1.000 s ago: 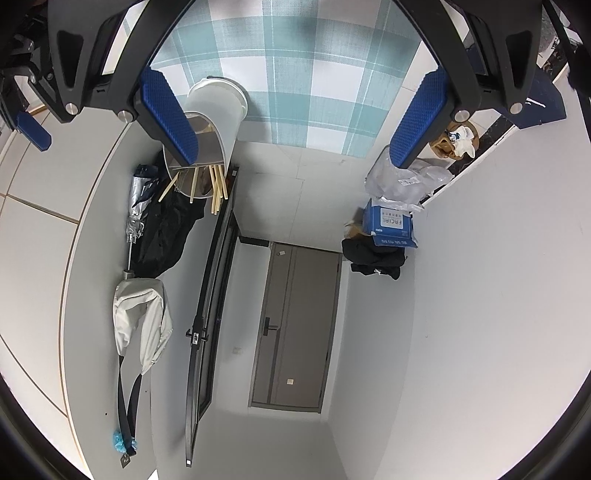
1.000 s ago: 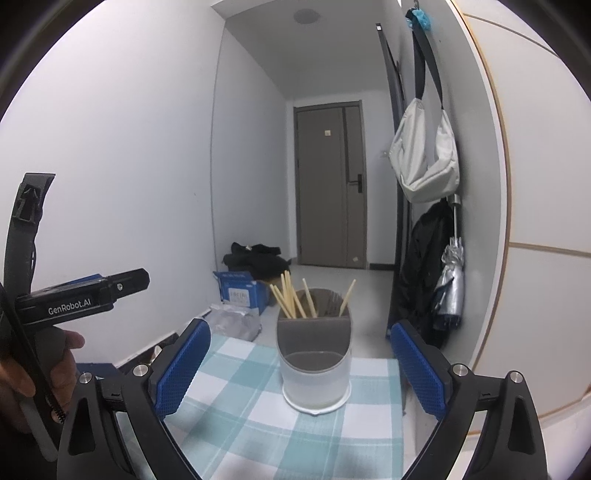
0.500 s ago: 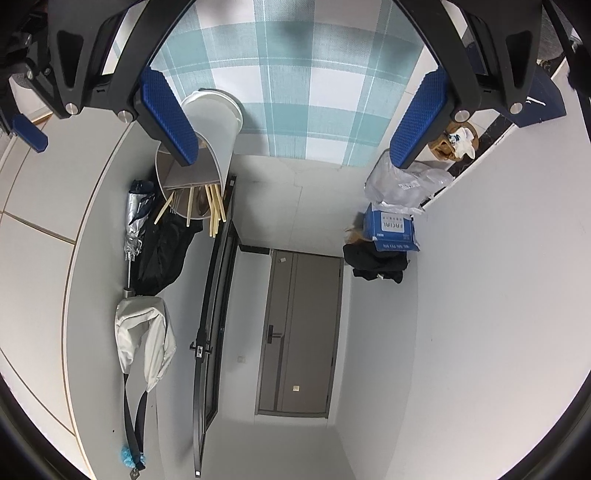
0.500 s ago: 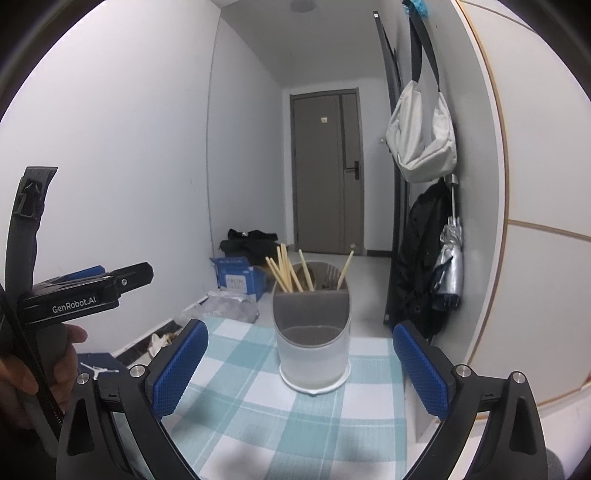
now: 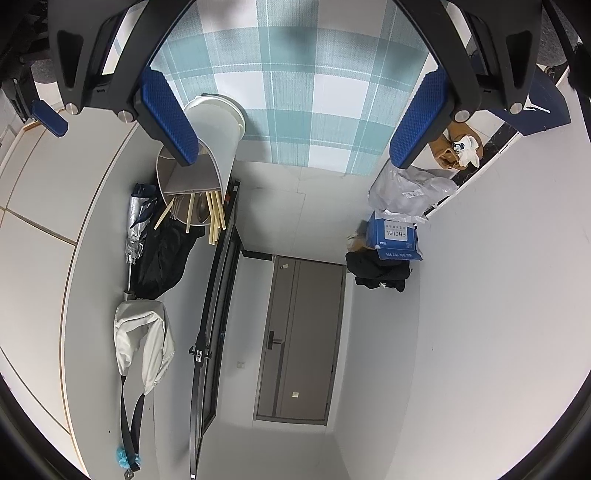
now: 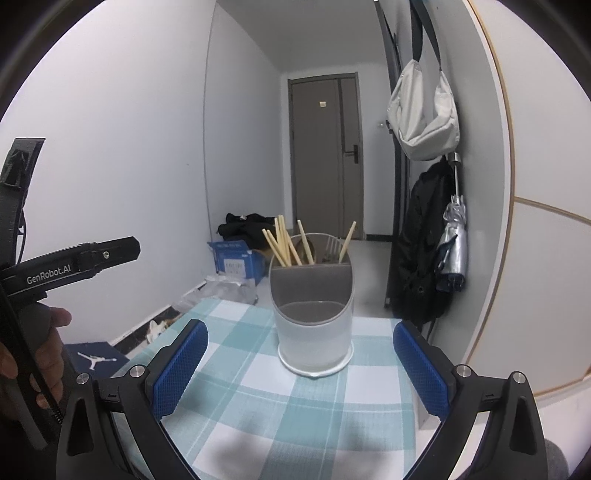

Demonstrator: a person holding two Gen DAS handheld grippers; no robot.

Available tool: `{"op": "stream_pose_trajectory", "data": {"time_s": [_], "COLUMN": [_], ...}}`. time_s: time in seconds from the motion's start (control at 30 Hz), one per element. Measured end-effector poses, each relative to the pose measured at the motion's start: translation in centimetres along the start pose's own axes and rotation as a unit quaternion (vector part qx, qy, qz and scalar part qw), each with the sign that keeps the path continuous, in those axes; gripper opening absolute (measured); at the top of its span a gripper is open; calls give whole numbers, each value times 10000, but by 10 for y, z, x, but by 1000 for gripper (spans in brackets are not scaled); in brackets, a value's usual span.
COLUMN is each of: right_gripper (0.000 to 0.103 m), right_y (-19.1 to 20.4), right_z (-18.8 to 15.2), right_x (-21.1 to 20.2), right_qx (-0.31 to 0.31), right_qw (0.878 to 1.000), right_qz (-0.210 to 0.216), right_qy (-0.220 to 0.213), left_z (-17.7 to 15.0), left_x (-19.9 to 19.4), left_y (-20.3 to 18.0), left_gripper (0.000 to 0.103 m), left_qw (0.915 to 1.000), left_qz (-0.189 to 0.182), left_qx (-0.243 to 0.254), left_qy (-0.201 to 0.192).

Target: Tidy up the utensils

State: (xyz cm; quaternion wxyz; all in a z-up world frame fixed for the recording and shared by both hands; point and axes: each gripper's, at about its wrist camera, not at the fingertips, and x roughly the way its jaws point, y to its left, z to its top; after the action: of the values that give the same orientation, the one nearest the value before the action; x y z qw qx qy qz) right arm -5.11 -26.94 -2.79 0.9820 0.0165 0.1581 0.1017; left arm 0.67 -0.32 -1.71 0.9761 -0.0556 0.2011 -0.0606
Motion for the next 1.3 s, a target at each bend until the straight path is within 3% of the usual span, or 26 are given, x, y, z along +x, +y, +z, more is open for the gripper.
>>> {"op": "stream_pose_trajectory", "data": {"time_s": [1.3], "right_gripper": [103], "right_y": [-4], "right_z": [-4], "right_x": [4], "right_qx": [84], "right_qw": [9997], "right_qz": [-95], "right_qy": [195], "left_z": [-3], "left_x": [6], "left_y": [3], "left_gripper": [102], "left_qw": [9995], "left_qz": [159], "left_qx": [101], "left_qy": [235]}}
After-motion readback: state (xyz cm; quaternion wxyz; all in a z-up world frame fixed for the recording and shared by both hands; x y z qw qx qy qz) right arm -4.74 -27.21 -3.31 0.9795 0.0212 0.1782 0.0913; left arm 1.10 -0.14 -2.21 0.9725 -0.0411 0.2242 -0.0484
